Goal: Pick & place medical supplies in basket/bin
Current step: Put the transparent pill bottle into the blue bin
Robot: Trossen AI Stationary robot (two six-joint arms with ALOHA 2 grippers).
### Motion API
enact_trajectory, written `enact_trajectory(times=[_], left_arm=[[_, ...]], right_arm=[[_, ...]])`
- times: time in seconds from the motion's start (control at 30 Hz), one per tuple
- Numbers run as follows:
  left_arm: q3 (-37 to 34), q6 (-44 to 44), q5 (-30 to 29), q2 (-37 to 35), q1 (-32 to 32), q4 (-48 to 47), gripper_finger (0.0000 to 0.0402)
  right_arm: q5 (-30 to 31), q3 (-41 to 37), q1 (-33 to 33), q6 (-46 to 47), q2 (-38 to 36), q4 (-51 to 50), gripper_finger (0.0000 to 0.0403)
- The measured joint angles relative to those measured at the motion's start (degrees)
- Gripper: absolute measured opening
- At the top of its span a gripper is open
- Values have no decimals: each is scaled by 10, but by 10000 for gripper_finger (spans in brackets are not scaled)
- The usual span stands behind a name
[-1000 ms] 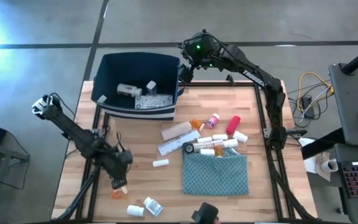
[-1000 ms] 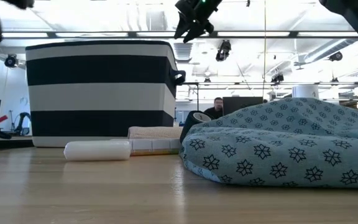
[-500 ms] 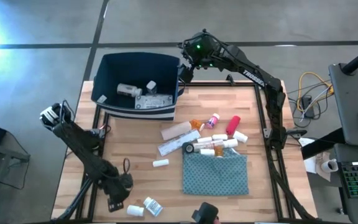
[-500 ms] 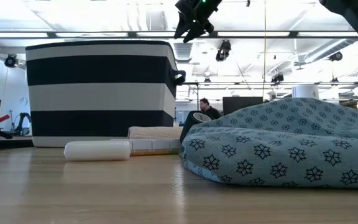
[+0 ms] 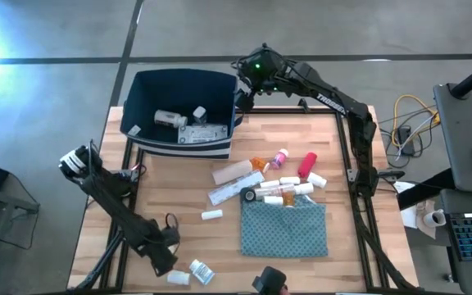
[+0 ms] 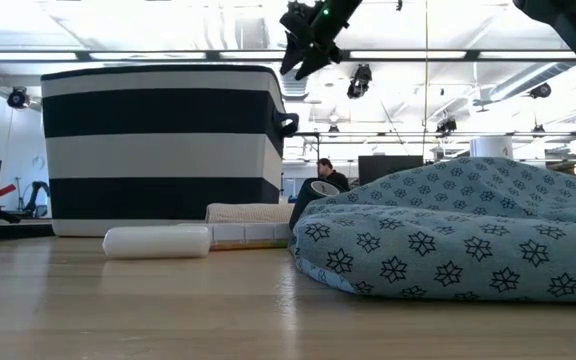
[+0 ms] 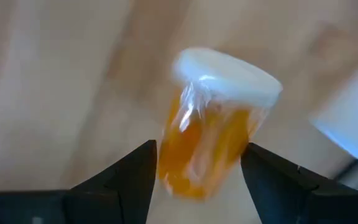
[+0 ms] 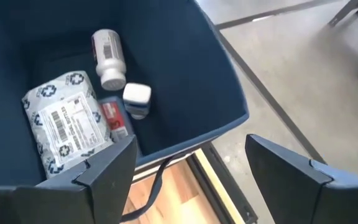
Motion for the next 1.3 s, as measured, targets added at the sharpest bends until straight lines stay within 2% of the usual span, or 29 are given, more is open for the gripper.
enact_trajectory(times=[0.17,0.4,0.57,0.63,0.77,0.93,1.03,1.1,1.17,1.23,1.3], left_arm=[[-8,-25,3,36,2,11,213],[-29,-35,1,48,3,21,209],[-46,-35,-12,27,5,22,166],[-54,-35,-21,13,6,13,147],[-71,-29,-50,-34,9,-45,147],[-54,-14,-99,-177,9,-64,150],[-48,-21,-165,-283,26,-71,160],[-47,-24,-236,-359,45,-73,161],[-48,-20,-331,-427,73,-73,161],[-48,22,-442,-488,105,-40,161],[-48,135,-532,-538,137,45,161]], right_arm=[[0,-17,0,10,0,1,296],[0,-24,0,11,0,12,293],[0,-24,0,17,0,24,286],[0,-22,0,22,-4,33,282],[0,-21,0,24,-26,50,275],[0,-21,0,29,-60,46,269],[1,-21,0,30,-83,45,266],[1,-21,0,30,-98,47,265],[1,-22,0,31,-109,46,265],[2,-23,0,33,-117,43,265],[2,-24,-1,39,-122,37,265]])
